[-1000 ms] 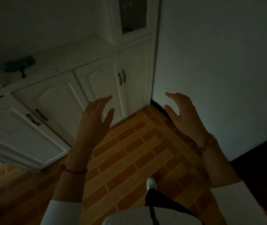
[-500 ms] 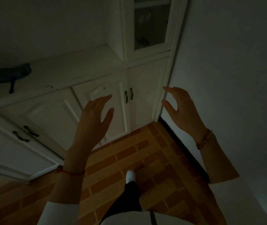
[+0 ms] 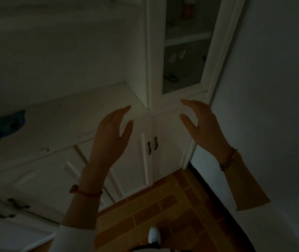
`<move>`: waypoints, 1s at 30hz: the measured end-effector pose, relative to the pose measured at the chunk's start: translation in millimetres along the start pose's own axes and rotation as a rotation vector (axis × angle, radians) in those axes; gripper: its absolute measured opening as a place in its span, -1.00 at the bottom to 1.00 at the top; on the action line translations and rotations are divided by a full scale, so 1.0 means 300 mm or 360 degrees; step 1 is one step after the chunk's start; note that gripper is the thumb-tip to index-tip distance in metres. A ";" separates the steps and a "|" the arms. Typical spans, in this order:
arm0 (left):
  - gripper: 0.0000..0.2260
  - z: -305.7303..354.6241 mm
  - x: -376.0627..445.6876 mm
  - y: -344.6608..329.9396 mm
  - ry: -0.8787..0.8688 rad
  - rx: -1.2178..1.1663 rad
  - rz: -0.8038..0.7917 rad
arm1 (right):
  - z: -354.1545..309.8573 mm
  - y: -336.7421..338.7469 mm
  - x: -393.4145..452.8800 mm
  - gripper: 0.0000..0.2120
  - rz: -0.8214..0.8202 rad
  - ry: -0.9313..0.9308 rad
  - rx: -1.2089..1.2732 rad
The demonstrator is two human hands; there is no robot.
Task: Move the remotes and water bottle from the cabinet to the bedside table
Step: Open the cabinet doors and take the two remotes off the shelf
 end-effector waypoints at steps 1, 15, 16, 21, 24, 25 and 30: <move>-0.62 -0.010 0.054 -0.012 -0.0016 0.0000 0.0012 | 0.002 -0.010 0.052 -0.60 0.0035 0.0020 0.0000; -0.62 0.016 0.621 -0.128 -0.0198 -0.0171 0.0281 | -0.026 -0.010 0.678 -0.61 0.0353 0.0315 0.0082; -0.62 0.027 0.661 -0.135 -0.0214 -0.0188 0.0320 | -0.035 0.004 0.732 -0.61 0.0389 0.0337 0.0085; -0.63 0.079 0.854 -0.191 -0.0269 -0.0277 0.0431 | -0.096 0.060 1.006 -0.58 0.0534 0.0354 0.0224; -0.63 0.099 0.925 -0.232 -0.0278 -0.0284 0.0458 | -0.134 0.072 1.128 -0.57 0.0591 0.0387 0.0235; -0.63 0.101 0.937 -0.242 -0.0285 -0.0278 0.0477 | -0.151 0.072 1.157 -0.58 0.0606 0.0409 0.0234; -0.62 0.108 1.003 -0.276 -0.0323 -0.0232 0.0515 | -0.257 0.061 1.312 -0.57 0.0718 0.0461 0.0353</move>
Point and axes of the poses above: each hand's wrist, its own x-axis towards the middle knuckle, its own y-axis out of the back of the hand, z = x × y, the point moved 3 cm from there along x, towards the middle knuckle, and after that the axes turned 11 degrees about z, right-handed, at the moved point
